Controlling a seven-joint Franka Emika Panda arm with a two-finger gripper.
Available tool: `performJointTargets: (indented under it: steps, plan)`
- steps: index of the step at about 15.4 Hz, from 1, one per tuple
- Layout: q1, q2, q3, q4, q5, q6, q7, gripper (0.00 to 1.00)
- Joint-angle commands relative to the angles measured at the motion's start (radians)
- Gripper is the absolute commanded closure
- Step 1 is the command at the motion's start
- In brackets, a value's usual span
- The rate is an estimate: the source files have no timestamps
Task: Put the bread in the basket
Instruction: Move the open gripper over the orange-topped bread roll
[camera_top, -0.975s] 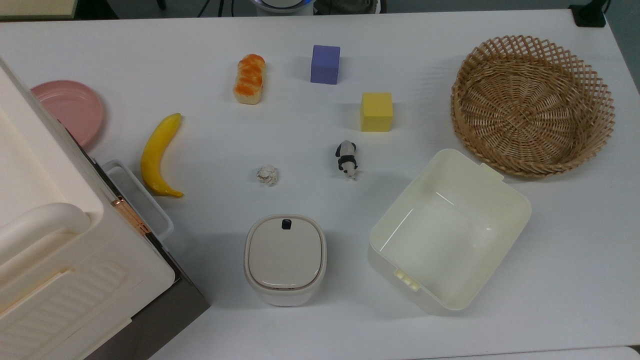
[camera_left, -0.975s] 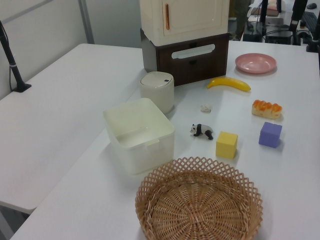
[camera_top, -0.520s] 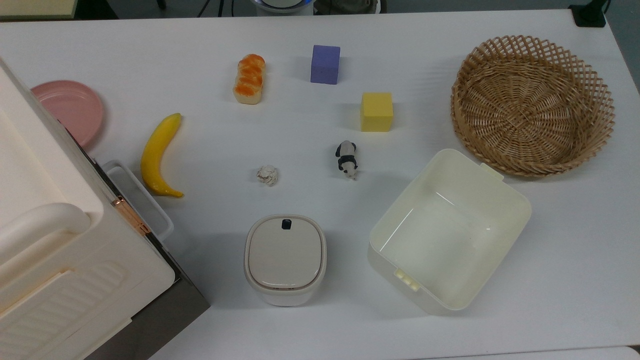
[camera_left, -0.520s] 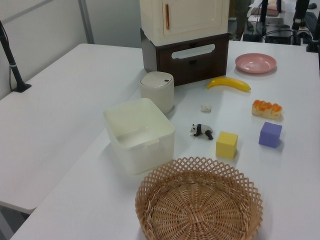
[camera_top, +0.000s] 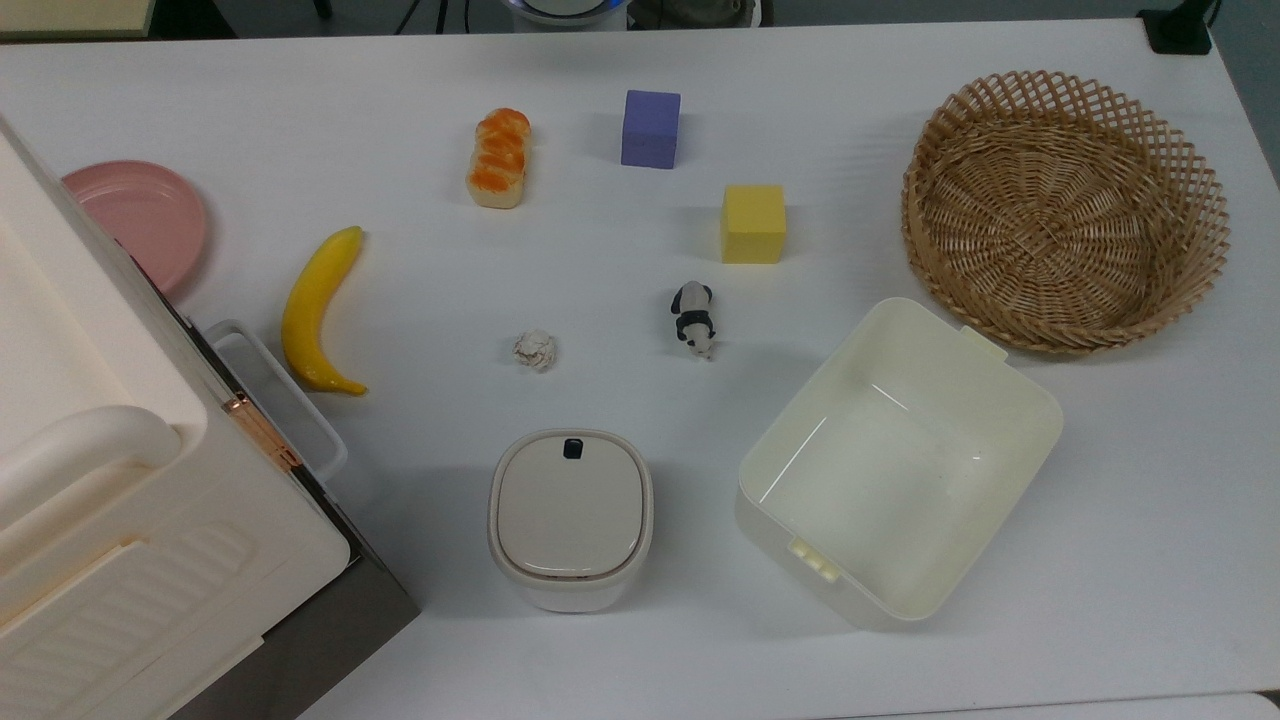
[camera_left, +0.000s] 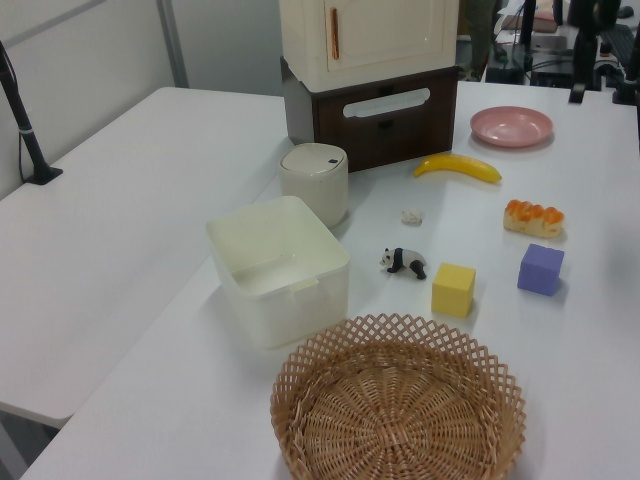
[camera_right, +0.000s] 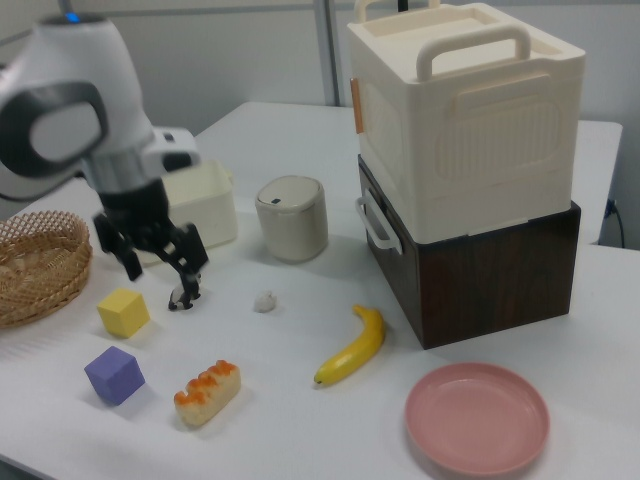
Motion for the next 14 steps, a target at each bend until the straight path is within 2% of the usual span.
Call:
performJointTargets:
  steps: [1,5,10,14]
  plan:
    - [-0.017,0.084,0.008,-0.049,-0.004,0.114,-0.015,0.00]
    - [-0.018,0.154,0.024,-0.055,-0.004,0.172,0.008,0.00]
    - [-0.018,0.174,0.039,-0.150,-0.005,0.311,0.034,0.00]
    - [-0.017,0.244,0.045,-0.164,-0.007,0.368,0.036,0.00]
